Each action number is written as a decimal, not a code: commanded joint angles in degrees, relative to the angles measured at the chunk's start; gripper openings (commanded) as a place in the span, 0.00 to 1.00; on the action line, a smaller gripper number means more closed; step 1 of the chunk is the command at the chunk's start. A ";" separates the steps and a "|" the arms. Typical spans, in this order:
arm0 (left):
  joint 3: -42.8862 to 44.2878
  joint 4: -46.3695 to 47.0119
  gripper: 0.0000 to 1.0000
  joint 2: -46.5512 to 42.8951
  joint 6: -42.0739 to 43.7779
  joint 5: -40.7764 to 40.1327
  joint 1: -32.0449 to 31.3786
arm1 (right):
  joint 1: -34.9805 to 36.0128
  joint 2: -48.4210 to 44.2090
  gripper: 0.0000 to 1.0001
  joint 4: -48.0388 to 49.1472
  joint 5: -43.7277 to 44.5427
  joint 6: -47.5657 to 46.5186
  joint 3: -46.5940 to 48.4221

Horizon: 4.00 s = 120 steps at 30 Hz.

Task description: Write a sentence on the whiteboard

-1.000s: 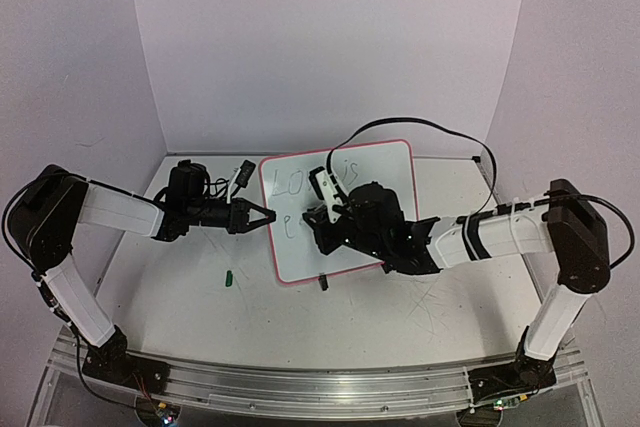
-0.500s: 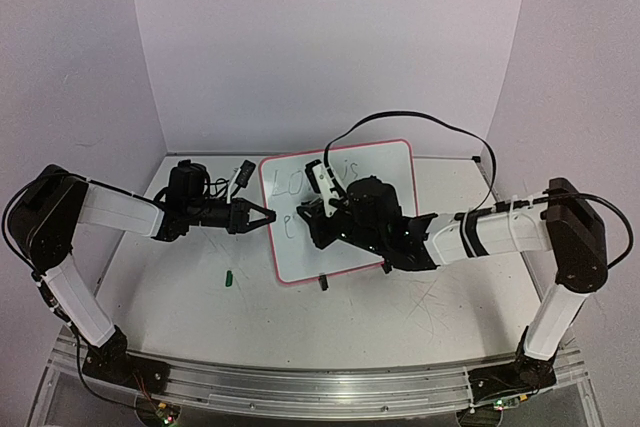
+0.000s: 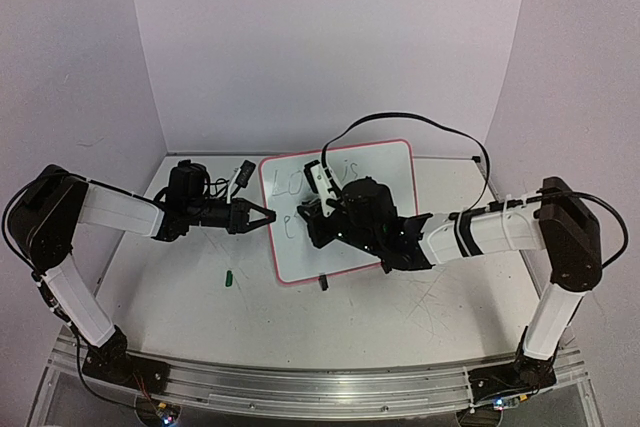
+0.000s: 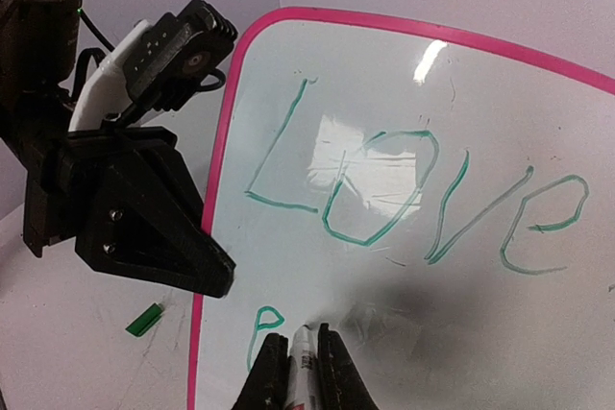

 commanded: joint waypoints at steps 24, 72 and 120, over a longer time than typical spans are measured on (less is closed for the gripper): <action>2.32 -0.96 0.00 0.11 3.08 -4.56 0.11 | 0.34 -0.58 0.00 -0.63 0.49 4.54 -4.93; 2.02 -1.06 0.00 -0.08 3.25 -4.57 0.06 | -0.37 -1.88 0.00 -1.16 4.62 6.55 -4.86; 2.36 -1.13 0.00 0.19 3.07 -4.27 0.02 | -2.17 -2.94 0.00 -0.90 2.62 8.14 -2.27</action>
